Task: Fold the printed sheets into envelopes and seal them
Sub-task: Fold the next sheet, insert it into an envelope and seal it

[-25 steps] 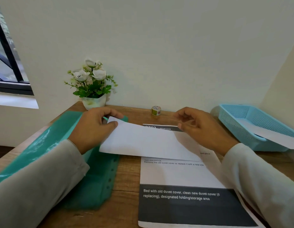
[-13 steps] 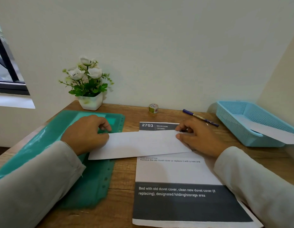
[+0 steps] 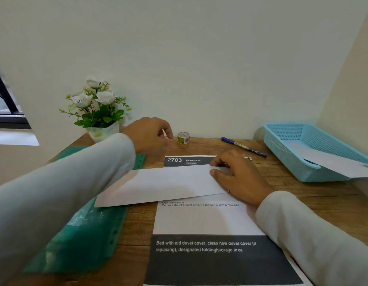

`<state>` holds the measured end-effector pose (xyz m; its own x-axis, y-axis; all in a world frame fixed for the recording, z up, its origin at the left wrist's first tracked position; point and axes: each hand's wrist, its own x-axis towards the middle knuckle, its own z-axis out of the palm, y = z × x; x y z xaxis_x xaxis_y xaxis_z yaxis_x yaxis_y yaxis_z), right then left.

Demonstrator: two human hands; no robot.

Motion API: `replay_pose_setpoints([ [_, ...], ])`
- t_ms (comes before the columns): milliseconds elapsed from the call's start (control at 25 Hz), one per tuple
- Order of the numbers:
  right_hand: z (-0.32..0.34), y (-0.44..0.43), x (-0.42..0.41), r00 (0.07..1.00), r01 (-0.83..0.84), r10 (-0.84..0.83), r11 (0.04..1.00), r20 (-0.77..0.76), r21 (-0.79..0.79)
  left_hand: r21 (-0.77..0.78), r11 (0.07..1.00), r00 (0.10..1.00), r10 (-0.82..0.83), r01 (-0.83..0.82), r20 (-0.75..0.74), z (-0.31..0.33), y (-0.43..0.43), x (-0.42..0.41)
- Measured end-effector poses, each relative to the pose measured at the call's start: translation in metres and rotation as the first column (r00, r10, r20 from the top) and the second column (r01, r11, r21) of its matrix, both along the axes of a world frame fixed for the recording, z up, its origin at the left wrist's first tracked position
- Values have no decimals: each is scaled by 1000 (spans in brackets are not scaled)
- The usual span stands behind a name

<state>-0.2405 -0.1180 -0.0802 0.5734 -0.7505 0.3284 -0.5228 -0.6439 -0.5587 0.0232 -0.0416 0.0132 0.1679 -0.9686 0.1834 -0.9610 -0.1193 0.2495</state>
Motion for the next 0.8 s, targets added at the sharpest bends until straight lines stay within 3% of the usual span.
replay_pose_setpoints([
  [120, -1, 0, 0, 1000, 3, -3, 1000, 7, -7, 100, 994, 997, 31, -38, 67, -10, -41, -7],
  [360, -2, 0, 1, 1000, 8, -7, 1000, 6, -16, 122, 990, 996, 64, -72, 70, -39, -83, -10],
  [560, -1, 0, 0, 1000, 2, -2, 1000, 2, -9, 16, 999, 999, 46, -47, 11, -42, -73, -8],
  [800, 2, 0, 0, 999, 23, -24, 1000, -42, -11, -196, 964, 952, -221, 180, -214, -37, 5, -42],
])
